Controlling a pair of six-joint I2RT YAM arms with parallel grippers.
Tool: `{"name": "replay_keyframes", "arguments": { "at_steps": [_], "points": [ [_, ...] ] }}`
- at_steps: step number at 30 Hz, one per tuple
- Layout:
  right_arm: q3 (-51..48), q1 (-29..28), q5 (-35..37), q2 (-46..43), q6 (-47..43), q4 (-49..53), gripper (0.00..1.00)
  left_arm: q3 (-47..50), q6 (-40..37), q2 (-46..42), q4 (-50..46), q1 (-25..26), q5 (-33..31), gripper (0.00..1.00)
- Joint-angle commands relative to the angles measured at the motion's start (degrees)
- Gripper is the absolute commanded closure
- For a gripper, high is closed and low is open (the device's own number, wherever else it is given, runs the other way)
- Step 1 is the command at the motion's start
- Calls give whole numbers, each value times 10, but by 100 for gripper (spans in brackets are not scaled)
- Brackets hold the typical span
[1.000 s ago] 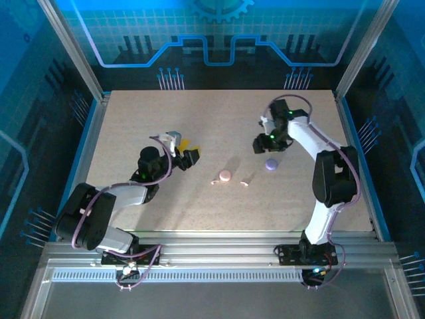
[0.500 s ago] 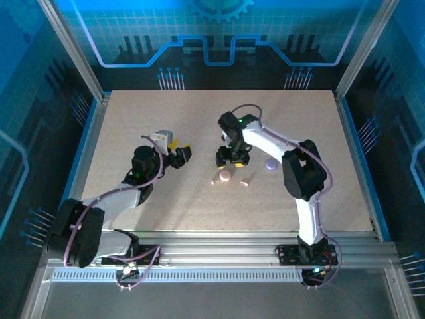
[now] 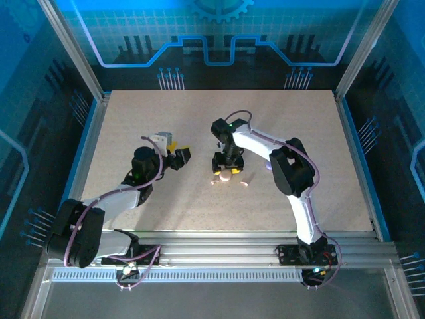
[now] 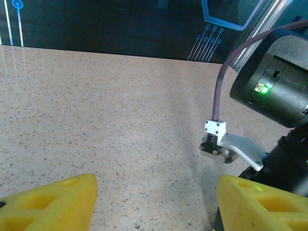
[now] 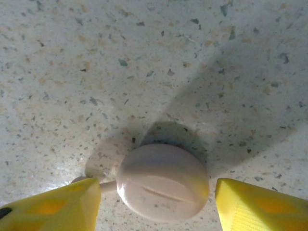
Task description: Insert wireless bluetooth earbuds into charging case
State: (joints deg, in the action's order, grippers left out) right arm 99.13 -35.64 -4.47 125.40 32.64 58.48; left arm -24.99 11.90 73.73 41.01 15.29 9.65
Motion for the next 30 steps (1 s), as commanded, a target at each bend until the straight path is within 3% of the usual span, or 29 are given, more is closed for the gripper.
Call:
{"name": "replay_keyframes", "arguments": {
  "at_steps": [1,7,13,18,22,30],
  "points": [
    [13,-8,5,17,9,15,38,12,-5,-15,8,-7,-7,33],
    [13,-13,3,25,11,17,39,14,-6,-17,9,-9,-6,33],
    [13,-14,18,33,10,21,52,18,-6,-17,10,-11,-5,33],
    [9,-14,38,16,10,23,58,16,-12,-22,4,-11,4,32],
    [-31,-13,53,-62,17,-30,61,17,-23,-24,24,-11,60,33],
    [-202,-14,-14,-286,39,-298,65,42,-31,22,199,-2,219,39]
  ]
}}
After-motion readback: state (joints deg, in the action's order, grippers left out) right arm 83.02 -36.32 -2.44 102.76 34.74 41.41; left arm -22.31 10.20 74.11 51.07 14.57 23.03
